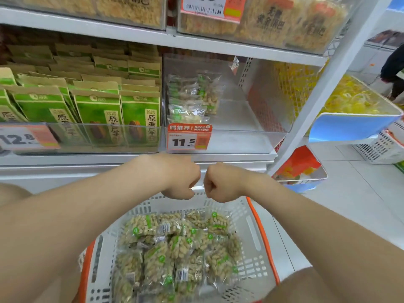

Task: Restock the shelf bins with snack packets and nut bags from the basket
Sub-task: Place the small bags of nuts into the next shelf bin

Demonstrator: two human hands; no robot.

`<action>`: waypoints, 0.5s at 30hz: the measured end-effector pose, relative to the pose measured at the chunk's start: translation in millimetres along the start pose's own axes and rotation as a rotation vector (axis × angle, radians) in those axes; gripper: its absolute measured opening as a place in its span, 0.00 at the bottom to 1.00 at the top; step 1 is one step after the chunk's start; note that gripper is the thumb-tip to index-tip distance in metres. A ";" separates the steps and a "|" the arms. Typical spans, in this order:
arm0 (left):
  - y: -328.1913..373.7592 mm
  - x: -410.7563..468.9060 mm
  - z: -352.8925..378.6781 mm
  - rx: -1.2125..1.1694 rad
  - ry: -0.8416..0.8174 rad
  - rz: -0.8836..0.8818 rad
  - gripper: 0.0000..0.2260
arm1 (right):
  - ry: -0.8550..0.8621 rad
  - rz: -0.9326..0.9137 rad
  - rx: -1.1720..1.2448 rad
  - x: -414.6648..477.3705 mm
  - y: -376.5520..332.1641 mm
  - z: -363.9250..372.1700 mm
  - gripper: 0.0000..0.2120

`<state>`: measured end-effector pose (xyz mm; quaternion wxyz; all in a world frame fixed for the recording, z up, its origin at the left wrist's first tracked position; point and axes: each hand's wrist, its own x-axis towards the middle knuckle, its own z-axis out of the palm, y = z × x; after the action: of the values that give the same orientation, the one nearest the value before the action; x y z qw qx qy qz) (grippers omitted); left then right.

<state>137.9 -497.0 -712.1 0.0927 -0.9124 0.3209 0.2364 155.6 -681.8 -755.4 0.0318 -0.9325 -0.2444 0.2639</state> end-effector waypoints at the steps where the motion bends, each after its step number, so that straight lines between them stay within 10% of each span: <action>1: 0.5 4.8 2.1 0.014 -0.028 0.001 0.18 | -0.057 0.028 -0.056 8.9 5.6 15.6 0.11; 9: 9.0 32.1 7.7 0.073 -0.086 -0.007 0.10 | -0.327 0.027 -0.267 57.0 -7.8 123.9 0.05; 12: 15.7 33.5 9.3 0.096 -0.114 -0.012 0.07 | -0.377 0.077 -0.160 70.6 -17.1 166.5 0.22; 15: 16.1 30.4 9.1 0.100 -0.129 -0.017 0.06 | -0.469 0.087 -0.088 78.3 -21.1 187.1 0.10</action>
<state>145.1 -523.0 -735.2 0.1603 -0.8923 0.3181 0.2775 109.4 -639.3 -949.3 -0.0780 -0.8558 -0.2162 0.4634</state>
